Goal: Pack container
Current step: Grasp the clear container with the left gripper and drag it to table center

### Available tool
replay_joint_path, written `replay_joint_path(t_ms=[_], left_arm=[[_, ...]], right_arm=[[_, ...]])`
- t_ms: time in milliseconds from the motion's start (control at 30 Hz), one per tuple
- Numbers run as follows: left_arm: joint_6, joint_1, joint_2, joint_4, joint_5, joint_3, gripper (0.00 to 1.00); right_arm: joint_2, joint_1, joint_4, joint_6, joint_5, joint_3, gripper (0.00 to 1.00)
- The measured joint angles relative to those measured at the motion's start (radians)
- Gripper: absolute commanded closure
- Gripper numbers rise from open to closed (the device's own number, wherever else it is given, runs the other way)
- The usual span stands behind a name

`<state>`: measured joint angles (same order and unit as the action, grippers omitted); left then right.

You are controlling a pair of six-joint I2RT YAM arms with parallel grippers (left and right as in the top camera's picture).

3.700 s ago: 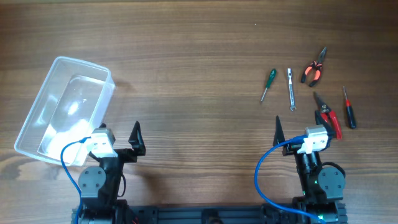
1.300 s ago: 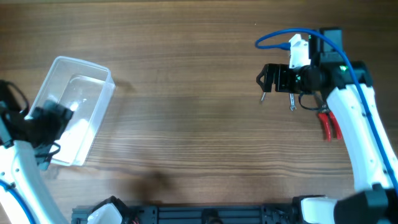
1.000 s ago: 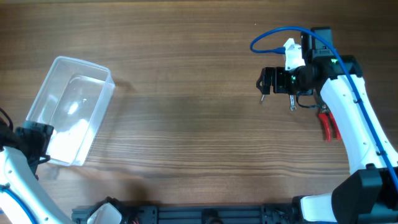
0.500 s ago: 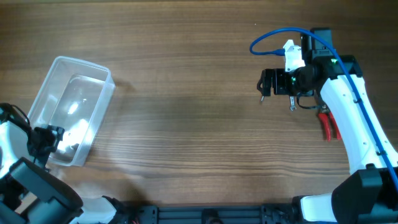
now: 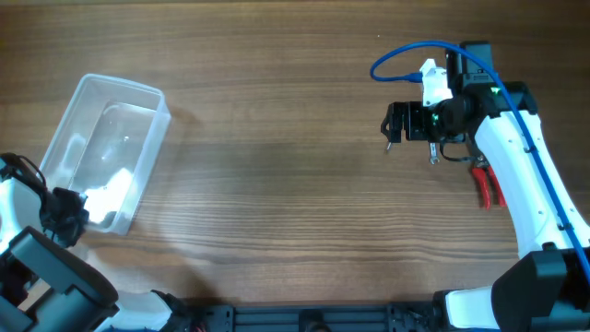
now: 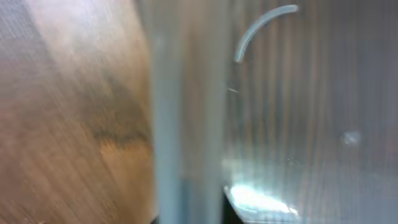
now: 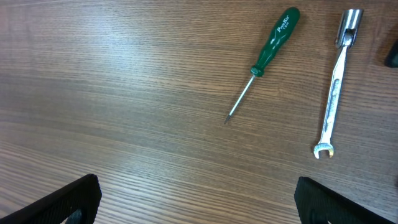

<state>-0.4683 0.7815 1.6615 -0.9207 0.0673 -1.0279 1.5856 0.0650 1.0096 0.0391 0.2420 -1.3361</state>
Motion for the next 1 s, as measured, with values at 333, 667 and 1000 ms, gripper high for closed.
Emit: replay_joint_path(t_ms=[333, 667, 1000], left_arm=[[0.013, -0.041, -0.059, -0.003, -0.07, -0.05, 0.96], [0.264, -0.546, -0.208, 0.05, -0.174, -0.137, 0.96], [0.419, -0.918, -0.016, 0.226, -0.196, -0.137, 0.96]], right_arm=[[0.0, 0.0, -0.049, 0.02, -0.023, 0.0, 0.0], [-0.148, -0.01, -0.09, 0.208, -0.293, -0.08, 0.0], [-0.215, -0.106, -0.016, 0.32, -0.333, -0.095, 0.0]])
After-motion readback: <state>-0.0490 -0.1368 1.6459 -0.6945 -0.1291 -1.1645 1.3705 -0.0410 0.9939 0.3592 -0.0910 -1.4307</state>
